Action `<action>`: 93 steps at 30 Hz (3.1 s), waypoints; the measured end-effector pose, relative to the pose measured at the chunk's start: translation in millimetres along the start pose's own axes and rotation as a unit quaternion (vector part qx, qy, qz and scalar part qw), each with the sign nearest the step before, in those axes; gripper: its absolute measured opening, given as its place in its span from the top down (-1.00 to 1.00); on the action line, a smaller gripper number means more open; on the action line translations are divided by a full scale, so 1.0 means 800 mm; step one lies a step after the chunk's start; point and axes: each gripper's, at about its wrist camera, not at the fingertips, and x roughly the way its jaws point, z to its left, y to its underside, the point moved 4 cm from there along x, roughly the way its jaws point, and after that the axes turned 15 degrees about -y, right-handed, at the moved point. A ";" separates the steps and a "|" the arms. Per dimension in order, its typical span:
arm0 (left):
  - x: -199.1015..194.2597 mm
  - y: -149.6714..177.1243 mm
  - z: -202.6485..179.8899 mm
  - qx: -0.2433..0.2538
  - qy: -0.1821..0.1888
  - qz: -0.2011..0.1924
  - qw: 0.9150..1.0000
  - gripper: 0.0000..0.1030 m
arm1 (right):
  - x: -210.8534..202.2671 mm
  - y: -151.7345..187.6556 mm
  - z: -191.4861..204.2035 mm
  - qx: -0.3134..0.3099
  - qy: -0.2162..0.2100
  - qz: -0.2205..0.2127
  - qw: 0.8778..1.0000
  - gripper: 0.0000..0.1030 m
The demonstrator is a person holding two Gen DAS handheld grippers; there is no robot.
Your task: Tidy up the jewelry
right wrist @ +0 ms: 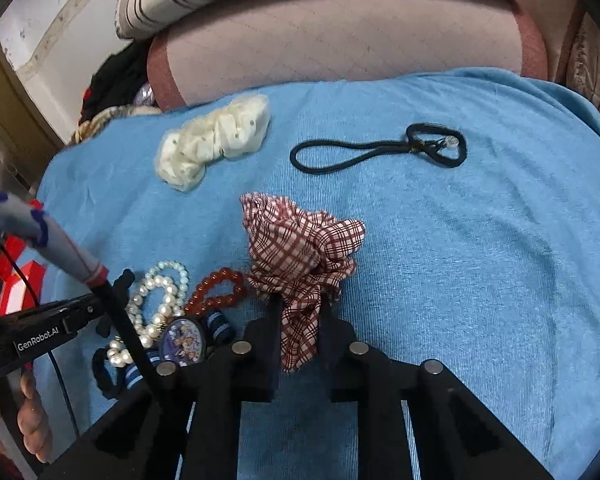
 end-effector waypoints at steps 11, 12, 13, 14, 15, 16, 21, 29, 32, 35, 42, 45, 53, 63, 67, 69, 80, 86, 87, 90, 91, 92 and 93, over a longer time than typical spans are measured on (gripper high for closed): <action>-0.102 0.015 0.089 -0.032 -0.045 -0.061 0.997 0.89 | -0.075 0.009 0.077 -0.050 -0.019 -0.031 0.998 0.75; -0.111 0.020 0.107 -0.040 -0.050 -0.065 0.996 0.89 | -0.077 0.011 0.091 -0.058 -0.023 -0.029 0.998 0.75; -0.117 0.024 0.118 -0.046 -0.054 -0.067 0.995 0.89 | -0.076 0.012 0.104 -0.065 -0.026 -0.027 0.997 0.75; -0.126 0.029 0.136 -0.055 -0.061 -0.070 0.994 0.89 | -0.076 0.015 0.121 -0.074 -0.031 -0.024 0.996 0.75; -0.132 0.033 0.152 -0.063 -0.068 -0.072 0.993 0.89 | -0.073 0.017 0.136 -0.081 -0.037 -0.021 0.996 0.75; -0.136 0.036 0.164 -0.069 -0.074 -0.073 0.992 0.89 | -0.070 0.020 0.151 -0.088 -0.043 -0.017 0.995 0.75; -0.153 0.058 0.261 -0.109 -0.122 -0.076 0.984 0.88 | -0.043 0.035 0.235 -0.126 -0.080 0.010 0.989 0.75; -0.148 0.093 0.401 -0.169 -0.178 -0.055 0.968 0.88 | 0.029 0.065 0.379 -0.200 -0.133 0.062 0.969 0.75; -0.139 0.099 0.439 -0.186 -0.191 -0.047 0.963 0.88 | 0.059 0.072 0.418 -0.218 -0.148 0.080 0.961 0.75; -0.131 0.101 0.465 -0.197 -0.200 -0.041 0.959 0.88 | 0.090 0.079 0.444 -0.221 -0.160 0.101 0.957 0.75; -0.106 0.101 0.502 -0.213 -0.216 -0.022 0.953 0.88 | 0.149 0.083 0.478 -0.211 -0.168 0.132 0.954 0.75; -0.096 0.101 0.512 -0.216 -0.222 -0.015 0.951 0.88 | 0.169 0.085 0.486 -0.213 -0.168 0.144 0.952 0.74; -0.098 0.100 0.517 -0.225 -0.230 -0.022 0.947 0.22 | 0.177 0.083 0.481 -0.192 -0.183 0.145 0.953 0.20; -0.156 0.107 0.489 -0.237 -0.218 -0.056 0.945 0.00 | 0.146 0.079 0.429 -0.156 -0.176 0.121 0.964 -0.08; -0.174 0.117 0.469 -0.242 -0.199 -0.064 0.948 -0.01 | 0.172 0.104 0.429 -0.165 -0.153 0.159 0.961 0.70; -0.180 0.123 0.457 -0.243 -0.189 -0.064 0.949 -0.01 | 0.176 0.112 0.424 -0.157 -0.149 0.161 0.963 0.79; -0.201 0.133 0.392 -0.213 -0.181 -0.076 0.957 -0.02 | 0.126 0.131 0.361 -0.124 -0.111 0.145 0.975 0.79; -0.212 0.114 0.312 -0.162 -0.156 -0.087 0.970 -0.02 | 0.051 0.121 0.302 -0.117 -0.127 0.097 0.980 0.51; -0.213 0.112 0.298 -0.151 -0.153 -0.089 0.973 -0.03 | 0.035 0.118 0.283 -0.118 -0.120 0.087 0.982 0.51; -0.209 0.102 0.239 -0.107 -0.137 -0.089 0.981 -0.06 | -0.002 0.110 0.217 -0.100 -0.088 0.062 0.989 0.51; -0.206 0.101 0.221 -0.094 -0.132 -0.087 0.983 -0.09 | -0.014 0.109 0.194 -0.090 -0.077 0.055 0.991 0.50; -0.201 0.099 0.200 -0.080 -0.124 -0.084 0.986 -0.10 | -0.022 0.107 0.173 -0.081 -0.068 0.051 0.993 0.50; -0.195 0.097 0.183 -0.068 -0.118 -0.081 0.987 -0.11 | -0.031 0.106 0.149 -0.068 -0.056 0.046 0.995 0.49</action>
